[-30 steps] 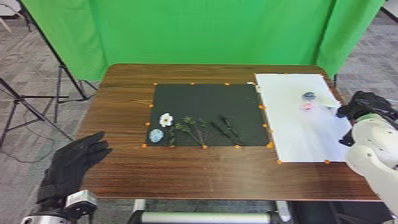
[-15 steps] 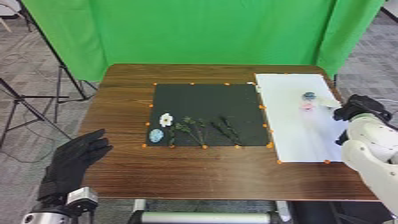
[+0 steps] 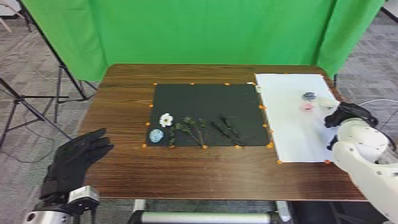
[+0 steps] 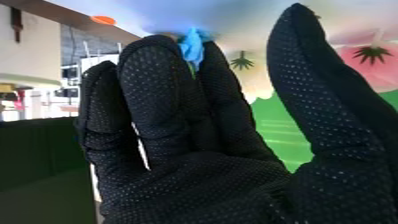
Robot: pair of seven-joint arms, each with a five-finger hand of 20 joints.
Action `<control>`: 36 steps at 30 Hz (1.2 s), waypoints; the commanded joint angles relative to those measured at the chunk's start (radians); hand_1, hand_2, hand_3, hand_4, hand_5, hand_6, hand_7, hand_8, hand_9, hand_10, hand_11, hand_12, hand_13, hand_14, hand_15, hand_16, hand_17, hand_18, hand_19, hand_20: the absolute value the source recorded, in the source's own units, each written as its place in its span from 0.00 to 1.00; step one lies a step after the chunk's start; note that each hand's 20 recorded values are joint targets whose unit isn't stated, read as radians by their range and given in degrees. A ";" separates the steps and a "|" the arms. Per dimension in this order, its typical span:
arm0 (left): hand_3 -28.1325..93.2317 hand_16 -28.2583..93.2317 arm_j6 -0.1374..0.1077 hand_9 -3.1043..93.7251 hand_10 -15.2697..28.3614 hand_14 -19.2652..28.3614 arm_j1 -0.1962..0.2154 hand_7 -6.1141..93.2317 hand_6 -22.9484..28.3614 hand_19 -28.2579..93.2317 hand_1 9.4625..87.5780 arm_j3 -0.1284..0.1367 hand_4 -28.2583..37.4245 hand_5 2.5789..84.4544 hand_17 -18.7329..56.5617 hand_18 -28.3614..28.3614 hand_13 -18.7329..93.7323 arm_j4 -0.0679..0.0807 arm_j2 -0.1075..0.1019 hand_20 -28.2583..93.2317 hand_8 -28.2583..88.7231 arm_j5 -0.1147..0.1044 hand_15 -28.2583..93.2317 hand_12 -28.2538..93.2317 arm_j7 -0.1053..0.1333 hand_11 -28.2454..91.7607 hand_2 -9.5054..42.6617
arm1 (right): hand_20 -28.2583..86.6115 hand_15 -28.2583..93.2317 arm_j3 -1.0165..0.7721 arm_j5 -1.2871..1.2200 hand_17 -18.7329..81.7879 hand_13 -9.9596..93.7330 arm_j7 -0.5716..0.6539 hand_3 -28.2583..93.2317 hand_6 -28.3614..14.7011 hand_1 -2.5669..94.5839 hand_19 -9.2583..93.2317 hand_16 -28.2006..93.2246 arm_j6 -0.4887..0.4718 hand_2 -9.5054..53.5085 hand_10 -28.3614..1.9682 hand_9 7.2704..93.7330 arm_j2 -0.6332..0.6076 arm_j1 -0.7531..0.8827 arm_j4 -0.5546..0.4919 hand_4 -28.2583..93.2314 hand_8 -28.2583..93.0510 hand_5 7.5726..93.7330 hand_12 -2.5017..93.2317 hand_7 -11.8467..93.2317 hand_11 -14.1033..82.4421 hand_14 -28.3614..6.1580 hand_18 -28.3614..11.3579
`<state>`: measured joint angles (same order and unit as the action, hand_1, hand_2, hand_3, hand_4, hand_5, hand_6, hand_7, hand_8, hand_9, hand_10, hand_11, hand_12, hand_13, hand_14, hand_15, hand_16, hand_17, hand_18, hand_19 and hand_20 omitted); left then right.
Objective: Arrange flowers
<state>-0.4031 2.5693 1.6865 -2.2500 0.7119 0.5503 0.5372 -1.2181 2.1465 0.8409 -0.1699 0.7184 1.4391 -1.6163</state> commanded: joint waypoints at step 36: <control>0.91 0.11 0.007 0.44 0.85 0.99 0.006 0.26 0.70 0.73 0.23 0.004 0.13 0.51 0.13 0.90 0.41 0.002 -0.015 0.31 0.15 0.006 0.78 0.31 -0.006 0.56 0.27 | 0.49 0.83 0.152 0.151 0.69 0.87 0.027 0.89 0.64 0.63 1.00 0.41 0.307 0.00 0.70 0.97 -0.011 -0.070 0.018 0.00 0.27 0.85 0.43 0.38 0.28 0.74 0.28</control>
<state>-0.3904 2.5571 1.6883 -2.2449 0.6992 0.5617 0.5215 -1.0877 2.2436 0.8807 0.0757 0.7164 1.4045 -1.5734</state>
